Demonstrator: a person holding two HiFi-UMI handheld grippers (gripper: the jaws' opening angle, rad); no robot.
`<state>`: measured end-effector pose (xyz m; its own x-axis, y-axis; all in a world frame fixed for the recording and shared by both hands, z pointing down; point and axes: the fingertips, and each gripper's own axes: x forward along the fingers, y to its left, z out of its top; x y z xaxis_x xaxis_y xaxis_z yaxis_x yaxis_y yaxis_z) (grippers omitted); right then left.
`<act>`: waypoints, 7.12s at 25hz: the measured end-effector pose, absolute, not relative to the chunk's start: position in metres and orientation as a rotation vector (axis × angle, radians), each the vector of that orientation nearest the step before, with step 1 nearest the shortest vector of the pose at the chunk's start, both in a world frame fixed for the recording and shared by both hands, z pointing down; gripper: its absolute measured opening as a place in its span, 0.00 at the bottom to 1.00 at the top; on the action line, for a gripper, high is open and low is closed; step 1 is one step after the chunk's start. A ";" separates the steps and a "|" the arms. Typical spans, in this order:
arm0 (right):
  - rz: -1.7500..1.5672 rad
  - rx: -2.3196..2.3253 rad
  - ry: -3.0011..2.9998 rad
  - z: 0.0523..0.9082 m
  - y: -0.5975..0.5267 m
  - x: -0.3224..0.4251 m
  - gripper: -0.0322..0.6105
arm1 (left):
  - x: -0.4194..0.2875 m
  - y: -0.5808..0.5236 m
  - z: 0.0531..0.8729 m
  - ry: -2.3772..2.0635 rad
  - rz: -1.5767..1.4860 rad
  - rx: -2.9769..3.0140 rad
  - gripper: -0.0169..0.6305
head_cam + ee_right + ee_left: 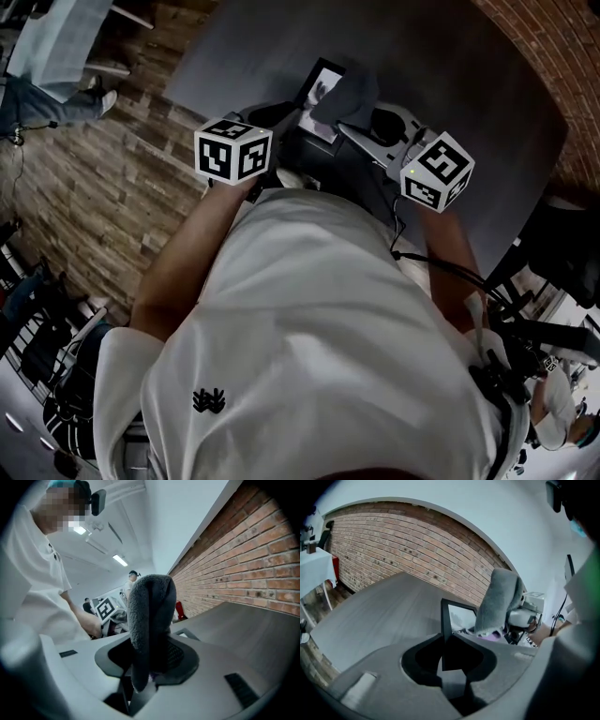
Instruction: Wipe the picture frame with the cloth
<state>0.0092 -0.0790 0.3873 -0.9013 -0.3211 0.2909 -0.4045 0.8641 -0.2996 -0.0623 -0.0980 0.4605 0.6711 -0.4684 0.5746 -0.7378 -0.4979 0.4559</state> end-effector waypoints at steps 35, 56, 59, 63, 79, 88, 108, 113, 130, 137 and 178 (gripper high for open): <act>0.310 0.569 -2.767 0.376 -0.104 -0.012 0.27 | -0.040 -0.082 0.454 -0.855 0.568 2.268 0.14; 0.306 0.878 -2.637 0.383 -0.165 0.057 0.27 | -0.029 -0.079 0.453 -0.786 0.612 2.319 0.14; 0.336 0.883 -2.633 0.387 -0.160 0.063 0.27 | -0.031 -0.078 0.452 -0.795 0.607 2.316 0.14; 0.370 0.904 -2.624 0.390 -0.152 0.078 0.27 | -0.037 -0.081 0.452 -0.818 0.597 2.305 0.14; 0.443 1.001 -2.593 0.403 -0.137 0.108 0.27 | -0.061 -0.103 0.455 -0.901 0.544 2.247 0.14; 0.479 1.040 -2.579 0.409 -0.129 0.114 0.27 | -0.069 -0.107 0.456 -0.941 0.525 2.213 0.14; 0.455 0.572 -2.614 0.440 -0.048 0.033 0.27 | -0.084 -0.127 0.449 -1.043 0.388 2.127 0.14; 0.396 0.474 -2.625 0.440 -0.026 0.022 0.27 | -0.079 -0.134 0.444 -1.063 0.356 2.116 0.14; 0.309 0.254 -2.503 0.484 0.002 0.000 0.27 | -0.077 -0.136 0.428 -1.057 0.283 2.107 0.14; 0.405 0.440 -2.397 0.507 -0.039 0.066 0.27 | -0.077 -0.132 0.423 -1.033 0.285 2.128 0.14; 0.564 0.285 -2.562 0.477 -0.054 0.010 0.27 | -0.037 -0.110 0.405 -0.806 0.195 2.202 0.14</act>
